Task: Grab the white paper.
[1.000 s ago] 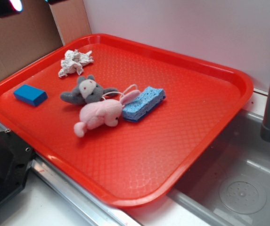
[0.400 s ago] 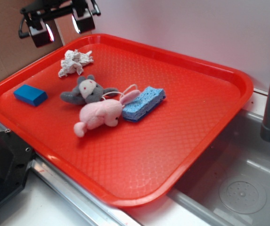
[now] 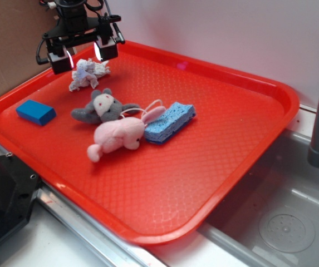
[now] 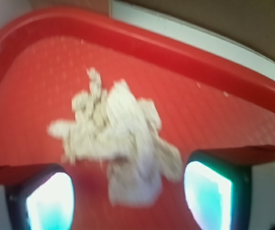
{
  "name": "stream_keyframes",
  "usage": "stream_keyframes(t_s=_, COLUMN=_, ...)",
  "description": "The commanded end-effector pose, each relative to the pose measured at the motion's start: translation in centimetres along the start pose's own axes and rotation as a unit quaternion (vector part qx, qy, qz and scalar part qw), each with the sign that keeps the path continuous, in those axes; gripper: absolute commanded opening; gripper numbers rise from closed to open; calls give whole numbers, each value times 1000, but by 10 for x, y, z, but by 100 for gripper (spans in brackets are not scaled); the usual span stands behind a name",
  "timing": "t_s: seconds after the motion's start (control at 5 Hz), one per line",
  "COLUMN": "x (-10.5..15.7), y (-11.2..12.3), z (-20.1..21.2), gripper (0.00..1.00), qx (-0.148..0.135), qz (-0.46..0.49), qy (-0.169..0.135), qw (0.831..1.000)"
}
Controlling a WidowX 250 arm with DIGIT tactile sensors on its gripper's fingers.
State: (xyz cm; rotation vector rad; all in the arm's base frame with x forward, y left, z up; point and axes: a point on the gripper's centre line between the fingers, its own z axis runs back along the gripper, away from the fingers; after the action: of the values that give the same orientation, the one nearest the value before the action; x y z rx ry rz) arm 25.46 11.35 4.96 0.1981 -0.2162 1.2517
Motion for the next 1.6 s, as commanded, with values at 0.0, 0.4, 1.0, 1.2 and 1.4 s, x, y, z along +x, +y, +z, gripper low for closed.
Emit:
stream_keyframes(t_s=0.0, x=29, y=1, z=-16, gripper=66, qx=-14, qz=29, qy=-18, qw=999)
stream_keyframes(t_s=0.4, x=34, y=0, z=-34, gripper=0, qx=0, qz=37, qy=-3, qw=999)
stream_keyframes(t_s=1.0, x=17, y=-13, z=30, gripper=0, qx=-83, qz=-72, qy=42, qw=993)
stream_keyframes(t_s=1.2, x=-4, y=-14, z=68, gripper=0, qx=-125, qz=-188, qy=46, qw=973)
stream_keyframes(t_s=1.4, x=-27, y=-10, z=103, gripper=0, qx=-128, qz=-310, qy=65, qw=940)
